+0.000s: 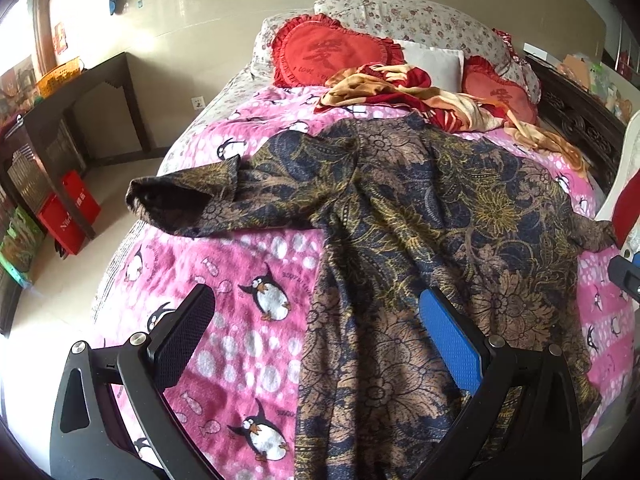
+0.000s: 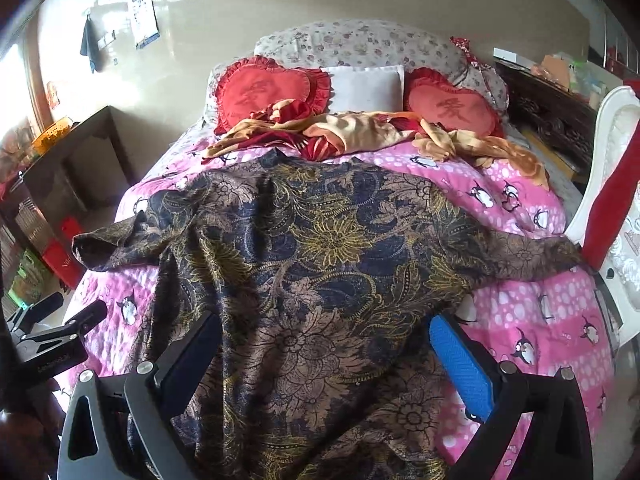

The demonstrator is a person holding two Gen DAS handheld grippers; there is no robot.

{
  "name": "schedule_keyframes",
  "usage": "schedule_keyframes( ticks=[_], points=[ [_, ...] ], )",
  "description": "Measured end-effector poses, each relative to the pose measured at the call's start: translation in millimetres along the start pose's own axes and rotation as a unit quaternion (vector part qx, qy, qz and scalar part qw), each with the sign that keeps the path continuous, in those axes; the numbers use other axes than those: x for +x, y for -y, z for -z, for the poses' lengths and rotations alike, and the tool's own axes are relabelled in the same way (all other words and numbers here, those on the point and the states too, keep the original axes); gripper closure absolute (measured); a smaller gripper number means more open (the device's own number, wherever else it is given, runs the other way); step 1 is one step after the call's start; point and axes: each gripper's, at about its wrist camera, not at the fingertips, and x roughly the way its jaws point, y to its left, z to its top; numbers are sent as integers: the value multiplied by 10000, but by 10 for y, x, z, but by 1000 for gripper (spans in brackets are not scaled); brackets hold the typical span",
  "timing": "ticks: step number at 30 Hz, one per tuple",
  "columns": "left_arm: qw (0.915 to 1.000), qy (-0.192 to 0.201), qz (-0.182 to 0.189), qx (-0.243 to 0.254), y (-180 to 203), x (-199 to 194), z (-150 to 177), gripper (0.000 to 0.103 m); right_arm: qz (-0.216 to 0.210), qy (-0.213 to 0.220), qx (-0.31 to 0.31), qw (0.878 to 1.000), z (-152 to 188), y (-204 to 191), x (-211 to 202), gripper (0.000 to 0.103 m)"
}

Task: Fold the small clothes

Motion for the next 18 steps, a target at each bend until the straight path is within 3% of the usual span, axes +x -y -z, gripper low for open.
schedule_keyframes(
  ticks=[18],
  points=[
    [9997, 44, 155, 156, 275, 10, -142, 0, 70, -73, 237, 9997, -51, 88, 50, 0]
  ],
)
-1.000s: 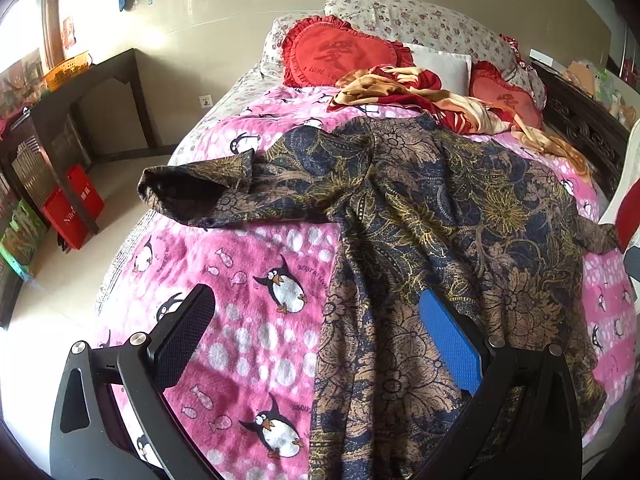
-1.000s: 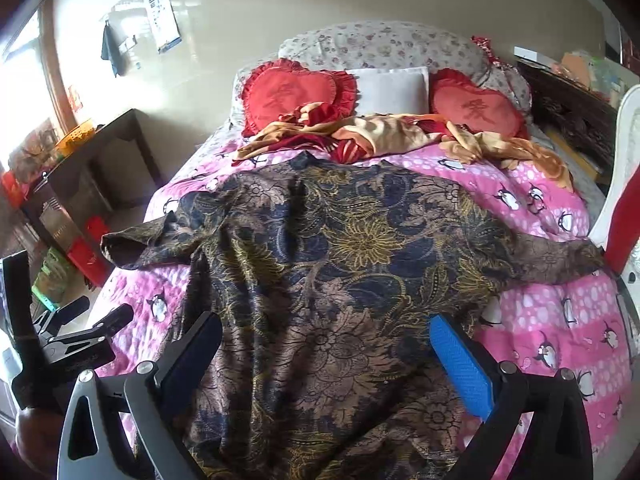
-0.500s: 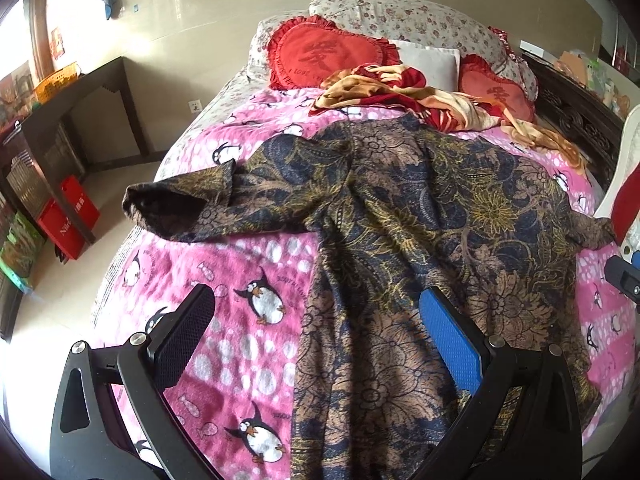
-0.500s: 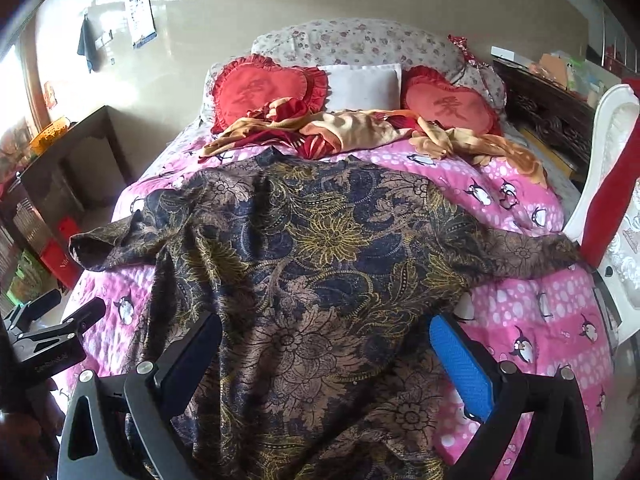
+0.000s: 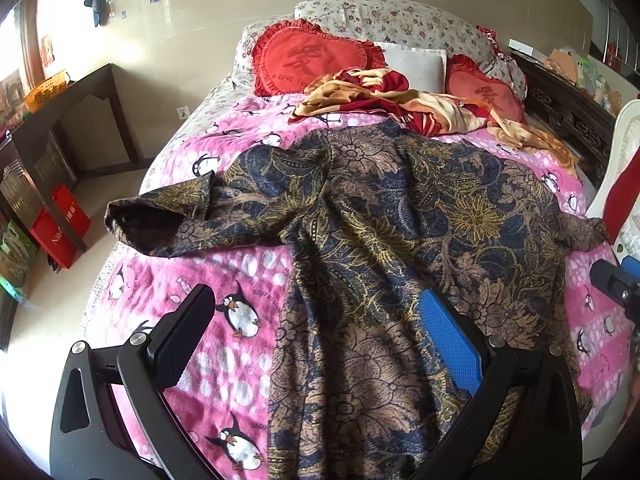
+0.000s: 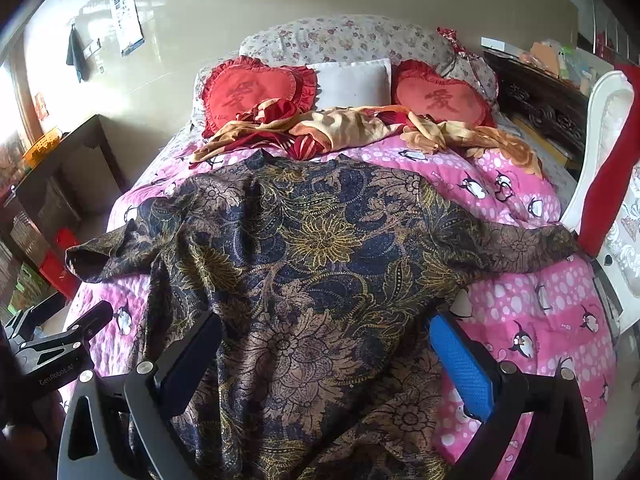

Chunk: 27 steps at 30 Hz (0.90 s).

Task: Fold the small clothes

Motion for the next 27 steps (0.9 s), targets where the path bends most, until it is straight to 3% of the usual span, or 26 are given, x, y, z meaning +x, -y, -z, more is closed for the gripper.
schedule_keyframes(
  ticks=[22, 27],
  points=[
    [10000, 12, -32, -18, 65, 113, -123, 0, 156, -26, 40, 9999, -135, -148, 154, 0],
    [9999, 12, -84, -72, -7, 168, -170, 0, 7, -117, -9, 9999, -214, -283, 277, 0]
  ],
)
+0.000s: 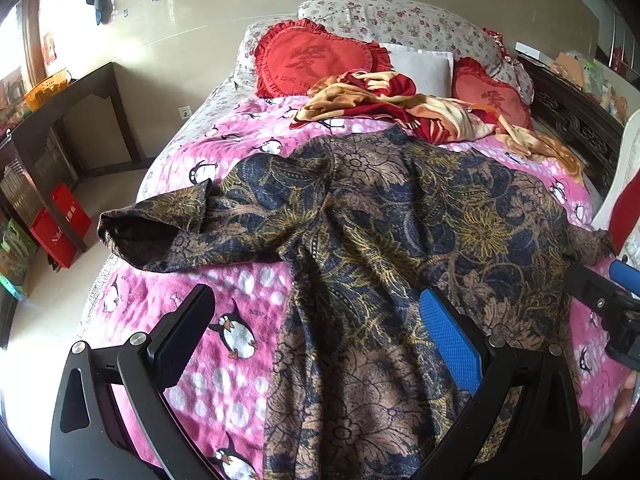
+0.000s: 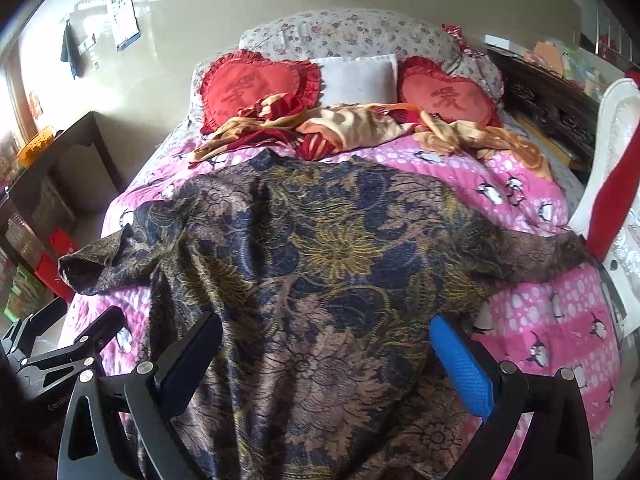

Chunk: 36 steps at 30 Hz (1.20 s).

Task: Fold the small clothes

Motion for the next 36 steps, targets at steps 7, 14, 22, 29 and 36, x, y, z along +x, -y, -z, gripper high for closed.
schedule_keyframes(
  ticks=[7, 14, 22, 29, 36],
  points=[
    [9999, -41, -89, -62, -97, 97, -45, 0, -48, -40, -38, 10000, -83, -159, 152, 0],
    [9997, -121, -139, -182, -232, 233, -63, 0, -4, -105, -284, 9995, -134, -330, 319, 0],
    [9990, -209, -182, -340, -380, 378, -91, 0, -66, -247, -397, 9989, -157, -471, 537, 0],
    [9984, -254, -276, -429, -534, 476, -116, 0, -174, -337, -554, 9977, -175, -646, 690, 0],
    [9973, -307, -375, -548, -721, 591, -141, 0, -234, -411, -747, 9961, -232, -856, 874, 0]
  ],
)
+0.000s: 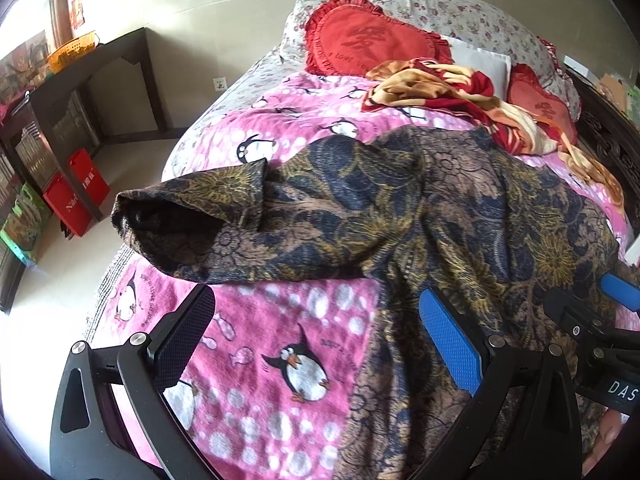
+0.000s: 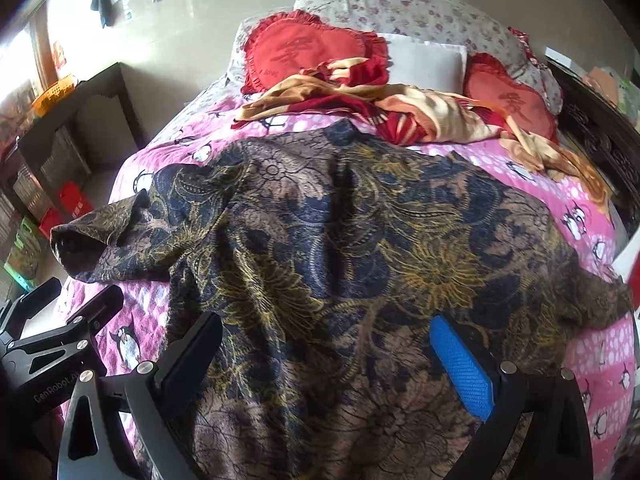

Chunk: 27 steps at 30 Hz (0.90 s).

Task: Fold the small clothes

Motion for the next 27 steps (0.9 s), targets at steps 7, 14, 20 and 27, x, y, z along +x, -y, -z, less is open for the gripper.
schedule_keyframes(
  ticks=[7, 14, 20, 27],
  points=[
    [9998, -55, -120, -180, -243, 106, -33, 0, -145, -114, -167, 9997, -90, -208, 189, 0],
    [9962, -81, -479, -723, -806, 206, -30, 0, -1314, -189, -355, 9905, -360, -575, 338, 29],
    [9907, -178, -710, -1150, -1168, 406, -51, 1, -2777, -462, -284, 9591, -716, -1116, 646, 34],
    [9881, -478, -864, -1178, -1315, 682, 8, 0, -3261, -1004, -318, 9394, -899, -1734, 1184, 34]
  ],
)
